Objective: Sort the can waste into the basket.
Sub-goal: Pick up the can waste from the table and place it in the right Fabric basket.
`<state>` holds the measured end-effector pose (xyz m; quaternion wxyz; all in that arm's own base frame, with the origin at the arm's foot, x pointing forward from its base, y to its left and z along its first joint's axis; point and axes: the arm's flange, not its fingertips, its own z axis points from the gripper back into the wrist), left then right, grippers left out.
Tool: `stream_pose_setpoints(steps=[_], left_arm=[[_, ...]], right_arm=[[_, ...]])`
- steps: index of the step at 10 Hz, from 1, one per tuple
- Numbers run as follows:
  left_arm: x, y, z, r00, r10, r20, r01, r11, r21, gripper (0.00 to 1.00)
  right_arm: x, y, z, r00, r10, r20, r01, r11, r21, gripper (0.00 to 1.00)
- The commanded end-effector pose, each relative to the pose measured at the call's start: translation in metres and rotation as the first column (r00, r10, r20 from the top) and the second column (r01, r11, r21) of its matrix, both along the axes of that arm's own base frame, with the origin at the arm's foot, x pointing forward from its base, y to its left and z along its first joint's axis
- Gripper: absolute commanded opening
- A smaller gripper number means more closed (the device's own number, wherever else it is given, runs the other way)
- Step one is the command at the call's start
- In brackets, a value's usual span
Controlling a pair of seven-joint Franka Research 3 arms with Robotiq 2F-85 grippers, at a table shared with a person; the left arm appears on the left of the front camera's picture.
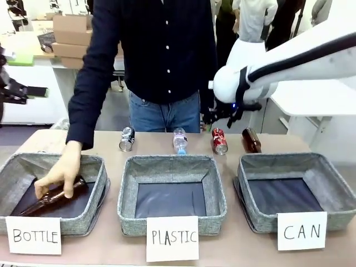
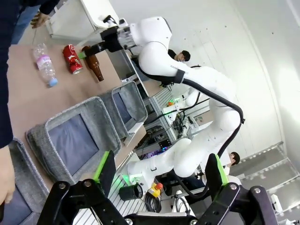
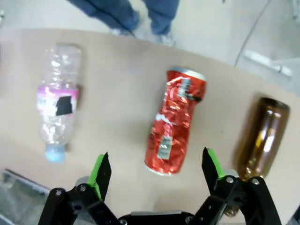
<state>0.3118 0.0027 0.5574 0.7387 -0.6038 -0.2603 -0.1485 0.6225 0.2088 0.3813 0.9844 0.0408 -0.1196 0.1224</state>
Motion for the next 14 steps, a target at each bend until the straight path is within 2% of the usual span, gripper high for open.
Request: stream_pose_setpoints(steps=[1,3,7,11,12,13,14], left_arm=[[0.001,-0.001,0.001,1.000,-0.004,0.025,0.005,1.000,-0.022,1.00],[0.001,-0.001,0.001,1.000,-0.004,0.025,0.005,1.000,-0.022,1.00],[0.001,-0.001,0.001,1.000,-0.004,0.025,0.005,1.000,-0.022,1.00],[0.001,-0.001,0.001,1.000,-0.004,0.025,0.005,1.000,-0.022,1.00],[0.001,-0.001,0.001,1.000,-0.004,0.025,0.005,1.000,-0.022,1.00],[0.001,-0.001,0.001,1.000,-0.004,0.025,0.005,1.000,-0.022,1.00],[0.001,-0.001,0.001,1.000,-0.004,0.025,0.005,1.000,-0.022,1.00]], right_arm=[[0.021,0.010,-0.017,0.999,-0.042,-0.029,0.039,0.995,-0.089,1.00],[0.028,0.008,-0.046,0.992,-0.086,-0.096,0.074,0.990,-0.117,1.00],[0.030,0.000,-0.067,0.982,-0.102,-0.161,0.089,0.992,-0.087,1.00],[0.030,-0.002,-0.065,0.979,-0.145,-0.141,0.133,0.987,-0.092,1.00],[0.031,-0.002,-0.066,0.978,-0.152,-0.144,0.140,0.986,-0.094,0.44],[0.033,-0.002,-0.066,0.978,-0.146,-0.148,0.134,0.987,-0.086,0.43],[0.034,-0.002,-0.066,0.978,-0.143,-0.150,0.131,0.987,-0.088,0.00]])
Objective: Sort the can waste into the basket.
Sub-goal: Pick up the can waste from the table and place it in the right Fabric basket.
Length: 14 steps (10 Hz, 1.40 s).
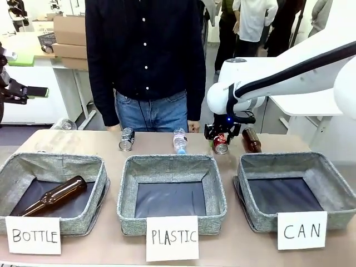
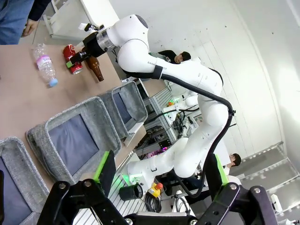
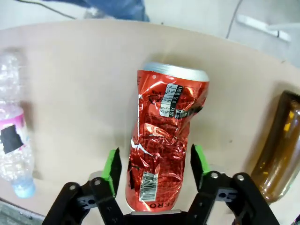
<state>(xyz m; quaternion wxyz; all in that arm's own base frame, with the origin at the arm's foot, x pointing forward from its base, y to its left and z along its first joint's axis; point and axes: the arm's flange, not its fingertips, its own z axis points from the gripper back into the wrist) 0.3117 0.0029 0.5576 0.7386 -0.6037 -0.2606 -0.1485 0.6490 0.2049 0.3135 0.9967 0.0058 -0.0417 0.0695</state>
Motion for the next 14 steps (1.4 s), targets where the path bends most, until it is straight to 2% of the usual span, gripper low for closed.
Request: stream_pose_setpoints(steps=[1,2,3,4,7,9,10,11,12,13,14], left_arm=[[0.001,-0.001,0.001,1.000,-0.004,0.025,0.005,1.000,-0.022,1.00],[0.001,-0.001,0.001,1.000,-0.004,0.025,0.005,1.000,-0.022,1.00],[0.001,-0.001,0.001,1.000,-0.004,0.025,0.005,1.000,-0.022,1.00],[0.001,-0.001,0.001,1.000,-0.004,0.025,0.005,1.000,-0.022,1.00],[0.001,-0.001,0.001,1.000,-0.004,0.025,0.005,1.000,-0.022,1.00],[0.001,-0.001,0.001,1.000,-0.004,0.025,0.005,1.000,-0.022,1.00],[0.001,-0.001,0.001,1.000,-0.004,0.025,0.005,1.000,-0.022,1.00],[0.001,-0.001,0.001,1.000,-0.004,0.025,0.005,1.000,-0.022,1.00],[0.001,-0.001,0.001,1.000,-0.004,0.025,0.005,1.000,-0.022,1.00],[0.001,-0.001,0.001,1.000,-0.004,0.025,0.005,1.000,-0.022,1.00],[0.001,-0.001,0.001,1.000,-0.004,0.025,0.005,1.000,-0.022,1.00]], right_arm=[[0.007,0.002,0.002,1.000,-0.029,-0.005,0.029,1.000,-0.005,0.00],[0.007,-0.001,0.002,0.999,-0.039,-0.003,0.039,0.999,0.001,0.00],[0.005,-0.003,0.001,0.999,-0.049,-0.006,0.049,0.999,0.006,0.16],[0.005,-0.005,0.001,0.998,-0.063,-0.018,0.063,0.998,0.012,0.05],[-0.001,-0.013,0.012,0.998,-0.068,0.001,0.068,0.998,0.004,0.05],[-0.009,-0.023,0.036,0.998,-0.055,0.016,0.054,0.998,0.016,0.05],[-0.024,-0.035,0.067,0.999,-0.013,0.030,0.012,0.999,0.051,0.05],[-0.051,-0.054,0.105,0.999,0.042,-0.014,-0.040,0.994,0.104,0.05],[-0.097,-0.078,0.149,0.987,0.150,-0.057,-0.141,0.980,0.141,0.05],[-0.139,-0.102,0.180,0.973,0.222,-0.058,-0.207,0.959,0.195,0.05],[-0.180,-0.125,0.198,0.958,0.276,-0.071,-0.252,0.937,0.242,0.05]])
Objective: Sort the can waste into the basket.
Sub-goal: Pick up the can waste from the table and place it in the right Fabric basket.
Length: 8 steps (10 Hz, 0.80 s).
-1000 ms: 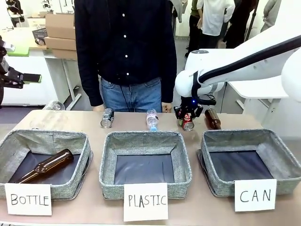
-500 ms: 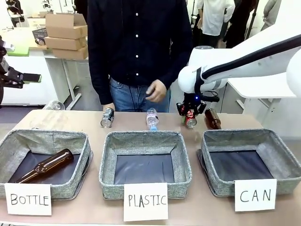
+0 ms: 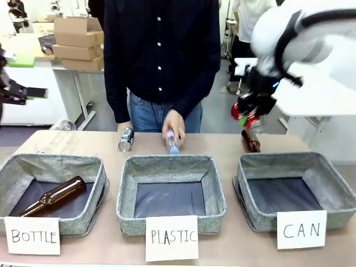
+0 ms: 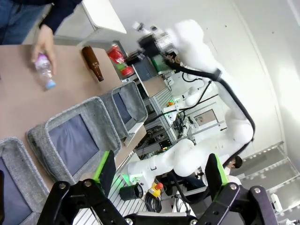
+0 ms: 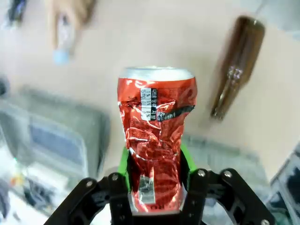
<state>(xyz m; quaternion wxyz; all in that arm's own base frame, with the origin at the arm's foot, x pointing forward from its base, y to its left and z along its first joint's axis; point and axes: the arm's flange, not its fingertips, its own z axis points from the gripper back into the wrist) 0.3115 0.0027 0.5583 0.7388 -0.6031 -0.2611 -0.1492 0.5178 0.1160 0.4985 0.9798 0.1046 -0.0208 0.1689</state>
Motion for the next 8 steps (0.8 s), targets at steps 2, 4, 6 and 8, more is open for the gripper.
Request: stream_pose_setpoints(steps=[2,4,6,8], left_arm=[[0.002,-0.001,0.000,1.000,-0.004,0.023,0.005,1.000,-0.023,1.00],[0.002,-0.001,0.000,1.000,-0.004,0.023,0.005,1.000,-0.023,1.00],[0.002,-0.001,0.000,1.000,-0.004,0.023,0.005,1.000,-0.023,1.00],[0.002,-0.001,0.000,1.000,-0.004,0.023,0.005,1.000,-0.023,1.00]], right_arm=[[-0.115,-0.063,0.013,0.991,0.118,-0.064,-0.116,0.993,0.034,0.05],[-0.157,-0.078,-0.010,0.982,0.188,-0.035,-0.185,0.980,0.076,0.05],[-0.162,-0.081,-0.021,0.981,0.191,-0.043,-0.185,0.976,0.116,0.05],[-0.159,-0.082,-0.020,0.978,0.202,-0.043,-0.196,0.973,0.123,0.05]])
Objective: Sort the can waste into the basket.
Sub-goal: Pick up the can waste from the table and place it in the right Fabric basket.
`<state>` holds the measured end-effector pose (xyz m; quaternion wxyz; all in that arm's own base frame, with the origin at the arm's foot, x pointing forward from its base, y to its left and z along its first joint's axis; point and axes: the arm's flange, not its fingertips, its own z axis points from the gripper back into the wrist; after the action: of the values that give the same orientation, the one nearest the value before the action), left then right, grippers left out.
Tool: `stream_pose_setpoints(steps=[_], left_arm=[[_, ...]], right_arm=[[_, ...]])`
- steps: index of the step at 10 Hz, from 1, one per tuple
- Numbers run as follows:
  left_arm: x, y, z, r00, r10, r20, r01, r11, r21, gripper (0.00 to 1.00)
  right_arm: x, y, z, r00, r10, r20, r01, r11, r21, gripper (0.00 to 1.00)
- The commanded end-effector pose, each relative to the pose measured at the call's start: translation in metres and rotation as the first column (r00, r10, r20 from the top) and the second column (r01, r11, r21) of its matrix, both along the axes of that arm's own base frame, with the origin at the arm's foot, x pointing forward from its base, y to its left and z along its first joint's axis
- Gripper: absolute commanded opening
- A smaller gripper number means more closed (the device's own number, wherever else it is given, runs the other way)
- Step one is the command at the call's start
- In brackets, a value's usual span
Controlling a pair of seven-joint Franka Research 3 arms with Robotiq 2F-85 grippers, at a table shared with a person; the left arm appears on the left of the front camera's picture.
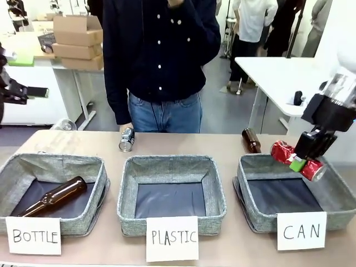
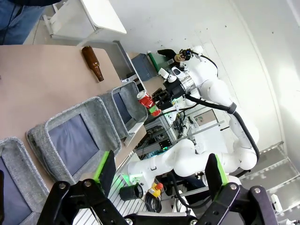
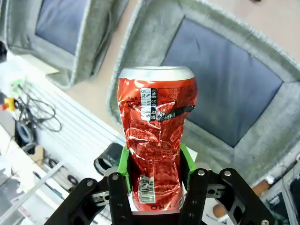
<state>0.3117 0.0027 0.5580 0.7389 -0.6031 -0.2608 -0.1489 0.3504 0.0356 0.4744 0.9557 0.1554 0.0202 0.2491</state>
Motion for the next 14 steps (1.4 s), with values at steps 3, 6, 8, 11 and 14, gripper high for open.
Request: stream_pose_setpoints(steps=[3,6,8,11,14], left_arm=[[0.001,-0.001,0.001,1.000,-0.004,0.024,0.005,1.000,-0.023,1.00],[0.001,-0.001,0.001,1.000,-0.004,0.024,0.005,1.000,-0.023,1.00],[0.001,-0.001,0.001,1.000,-0.004,0.024,0.005,1.000,-0.023,1.00],[0.001,-0.001,0.001,1.000,-0.004,0.024,0.005,1.000,-0.023,1.00],[0.001,-0.001,0.001,1.000,-0.004,0.024,0.005,1.000,-0.023,1.00]], right_arm=[[0.011,-0.004,0.002,1.000,0.010,0.019,-0.011,0.999,0.045,0.85],[0.012,-0.005,0.003,1.000,0.005,0.023,-0.006,0.998,0.060,1.00],[0.014,-0.004,0.004,1.000,0.000,0.024,-0.002,0.997,0.075,1.00],[0.016,-0.008,0.007,0.999,-0.027,0.031,0.021,0.984,0.175,1.00],[0.004,-0.038,0.048,0.973,-0.223,0.050,0.064,0.478,0.876,1.00]])
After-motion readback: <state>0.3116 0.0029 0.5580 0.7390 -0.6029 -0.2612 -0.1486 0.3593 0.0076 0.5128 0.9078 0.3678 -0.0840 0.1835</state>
